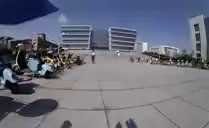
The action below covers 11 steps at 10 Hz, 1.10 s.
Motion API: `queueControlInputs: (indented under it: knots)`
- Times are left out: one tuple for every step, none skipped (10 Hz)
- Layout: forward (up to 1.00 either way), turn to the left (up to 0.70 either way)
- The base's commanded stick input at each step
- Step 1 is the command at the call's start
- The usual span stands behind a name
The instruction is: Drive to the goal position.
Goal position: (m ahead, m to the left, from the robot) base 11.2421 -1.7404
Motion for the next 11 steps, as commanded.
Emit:
queueControlInputs:
  knots:
    - [1.0, 0.0]
    - [1.0, 0.0]
    - [1.0, 0.0]
    - [1.0, 0.0]
    - [1.0, 0.0]
    - [1.0, 0.0]
    - [1.0, 0.0]
    - [1.0, 0.0]
    - [1.0, 0.0]
    - [1.0, 0.0]
    - [1.0, 0.0]
